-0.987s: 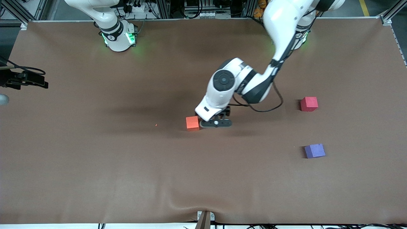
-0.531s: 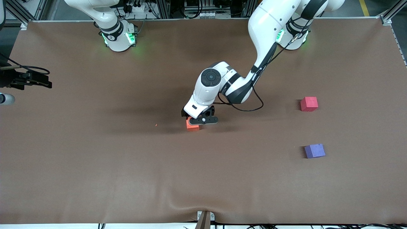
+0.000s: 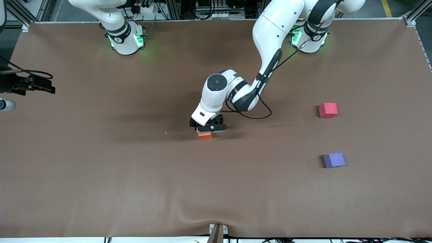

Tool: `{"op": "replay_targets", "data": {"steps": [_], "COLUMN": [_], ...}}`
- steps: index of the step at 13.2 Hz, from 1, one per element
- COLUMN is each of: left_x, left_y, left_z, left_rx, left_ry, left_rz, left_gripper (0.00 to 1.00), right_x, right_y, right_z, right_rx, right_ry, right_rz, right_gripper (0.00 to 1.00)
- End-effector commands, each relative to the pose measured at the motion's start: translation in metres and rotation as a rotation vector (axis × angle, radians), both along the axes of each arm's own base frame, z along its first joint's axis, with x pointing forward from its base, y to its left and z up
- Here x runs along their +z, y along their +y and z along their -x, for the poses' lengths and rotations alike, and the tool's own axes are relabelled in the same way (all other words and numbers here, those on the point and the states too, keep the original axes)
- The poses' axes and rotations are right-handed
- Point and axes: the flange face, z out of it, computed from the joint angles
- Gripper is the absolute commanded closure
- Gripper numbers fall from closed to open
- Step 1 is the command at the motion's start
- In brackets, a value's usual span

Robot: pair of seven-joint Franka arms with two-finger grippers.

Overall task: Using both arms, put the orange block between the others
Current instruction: 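Lower the left gripper and grasp the orange cube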

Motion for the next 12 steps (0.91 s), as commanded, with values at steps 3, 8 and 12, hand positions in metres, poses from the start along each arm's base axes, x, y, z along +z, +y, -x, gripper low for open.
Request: {"op": "replay_targets", "data": {"steps": [3,8,12], "left_x": [-0.008,0.021,0.063], "left_y": [-0.006,0.016,0.069], "left_z": [-0.004,-0.015,-0.044], "left_rx": [0.007,0.035,0.070], "left_ry": [-0.035,0.026,0.060], "left_rz": [0.013,-0.096,-0.283], "left_gripper": [0.29,1.00,1.00], "right_x": [0.004,0.005,0.006], "right_y": [0.001,0.000,-0.002], "right_z": [0.000,0.000,0.000], "right_rx": [0.007,0.005,0.002], "right_ry": [-0.010,-0.012,-0.013], "right_rz": [0.021,0.022,0.025], "right_gripper": [0.00,0.00,0.00]}}
